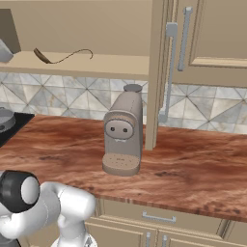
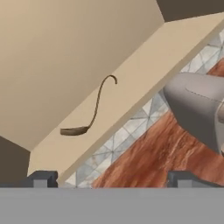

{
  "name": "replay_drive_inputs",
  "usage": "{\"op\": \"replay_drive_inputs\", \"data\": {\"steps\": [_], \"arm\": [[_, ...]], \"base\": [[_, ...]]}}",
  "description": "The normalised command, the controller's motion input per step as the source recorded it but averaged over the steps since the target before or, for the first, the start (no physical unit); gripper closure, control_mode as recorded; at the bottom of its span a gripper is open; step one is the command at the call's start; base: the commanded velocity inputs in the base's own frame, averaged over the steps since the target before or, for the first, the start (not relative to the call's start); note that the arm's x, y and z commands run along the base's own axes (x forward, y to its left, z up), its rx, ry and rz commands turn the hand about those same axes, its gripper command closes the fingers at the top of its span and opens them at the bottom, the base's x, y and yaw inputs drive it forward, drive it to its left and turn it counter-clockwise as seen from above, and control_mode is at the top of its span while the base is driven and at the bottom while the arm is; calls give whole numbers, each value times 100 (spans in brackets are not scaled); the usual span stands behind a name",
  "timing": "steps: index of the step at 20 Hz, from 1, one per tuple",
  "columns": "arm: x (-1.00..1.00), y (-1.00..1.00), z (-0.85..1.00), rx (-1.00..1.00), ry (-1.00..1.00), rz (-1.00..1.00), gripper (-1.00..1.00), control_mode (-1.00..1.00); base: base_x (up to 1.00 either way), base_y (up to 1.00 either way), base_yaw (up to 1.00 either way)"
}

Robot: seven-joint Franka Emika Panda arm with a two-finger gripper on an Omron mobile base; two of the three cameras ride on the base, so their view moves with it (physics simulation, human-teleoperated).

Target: Open the cabinet and move the ladle to the pot. Then close the cabinet.

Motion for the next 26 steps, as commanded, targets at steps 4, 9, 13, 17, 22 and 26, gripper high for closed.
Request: {"op": "replay_drive_inputs", "data": {"steps": [4, 9, 13, 17, 22, 26], "arm": [[0, -17, -46, 14, 0, 3, -100, -100], [8, -3, -51, 10, 0, 1, -100, -100], [17, 0, -55, 6, 0, 1, -100, -100], [21, 0, -47, 6, 1, 0, -100, -100], [36, 1, -23, 5, 3, 0, -100, -100], [23, -8, 5, -4, -9, -2, -100, -100]], "base": [[0, 0, 0], [0, 0, 0], [0, 0, 0], [0, 0, 0], [0, 0, 0], [0, 0, 0]]}}
